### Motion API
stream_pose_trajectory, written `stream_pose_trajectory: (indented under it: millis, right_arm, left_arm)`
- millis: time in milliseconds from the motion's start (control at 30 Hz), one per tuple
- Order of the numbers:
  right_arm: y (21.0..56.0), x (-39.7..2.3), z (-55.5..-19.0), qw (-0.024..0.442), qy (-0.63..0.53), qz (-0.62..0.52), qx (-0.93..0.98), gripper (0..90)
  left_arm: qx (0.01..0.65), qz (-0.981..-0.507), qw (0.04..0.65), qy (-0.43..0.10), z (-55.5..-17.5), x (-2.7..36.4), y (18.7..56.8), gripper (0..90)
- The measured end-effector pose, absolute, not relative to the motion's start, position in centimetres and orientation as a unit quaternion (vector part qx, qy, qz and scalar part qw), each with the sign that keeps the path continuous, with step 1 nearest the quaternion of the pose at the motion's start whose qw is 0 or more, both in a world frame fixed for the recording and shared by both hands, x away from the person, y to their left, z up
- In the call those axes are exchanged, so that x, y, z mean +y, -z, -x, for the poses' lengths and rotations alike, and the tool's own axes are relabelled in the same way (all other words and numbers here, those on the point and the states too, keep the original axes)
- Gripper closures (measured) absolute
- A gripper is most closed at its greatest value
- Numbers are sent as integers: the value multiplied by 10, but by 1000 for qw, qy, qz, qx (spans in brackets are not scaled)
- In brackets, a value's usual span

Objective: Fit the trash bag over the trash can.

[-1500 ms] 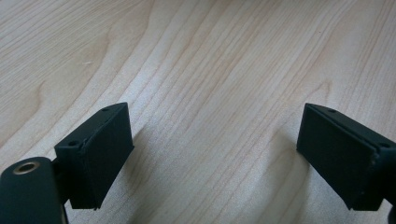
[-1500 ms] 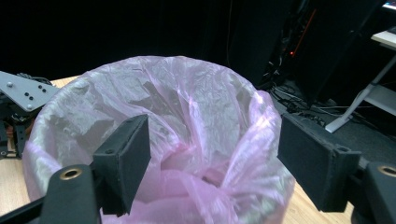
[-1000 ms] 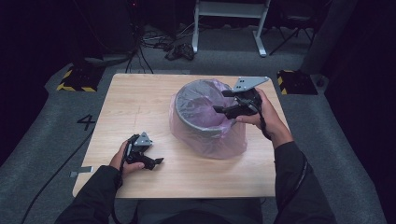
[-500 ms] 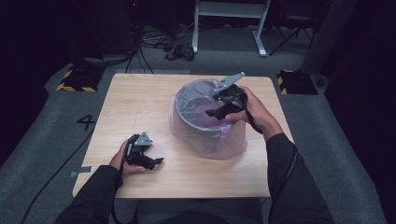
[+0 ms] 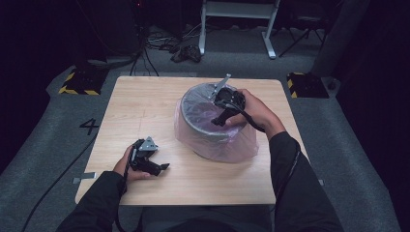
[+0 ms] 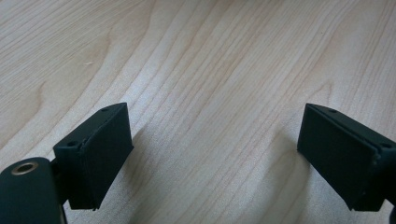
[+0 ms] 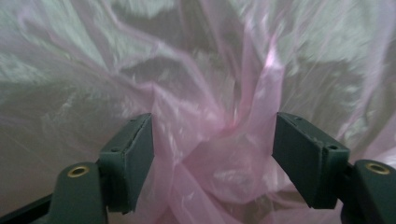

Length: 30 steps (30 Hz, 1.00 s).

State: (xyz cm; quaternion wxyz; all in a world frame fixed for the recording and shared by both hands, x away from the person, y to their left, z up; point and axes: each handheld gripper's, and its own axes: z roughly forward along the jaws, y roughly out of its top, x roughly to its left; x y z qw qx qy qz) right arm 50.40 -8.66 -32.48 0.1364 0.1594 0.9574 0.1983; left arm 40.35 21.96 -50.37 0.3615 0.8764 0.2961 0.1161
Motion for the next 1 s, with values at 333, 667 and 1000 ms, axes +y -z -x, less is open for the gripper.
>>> stream_pose_trajectory:
  millis: [333, 667, 1000]
  right_arm:
    - [333, -74, -509, 114, -106, -150, 976, 249]
    - [336, -71, -510, 109, -88, -142, 980, 236]
    - [329, -76, -506, 126, -123, -147, 973, 235]
  left_arm:
    - [296, -876, 361, -117, -404, 220, 504, 99]
    - [296, -876, 361, -116, -403, 220, 504, 99]
    - [296, -876, 362, -116, -404, 220, 504, 99]
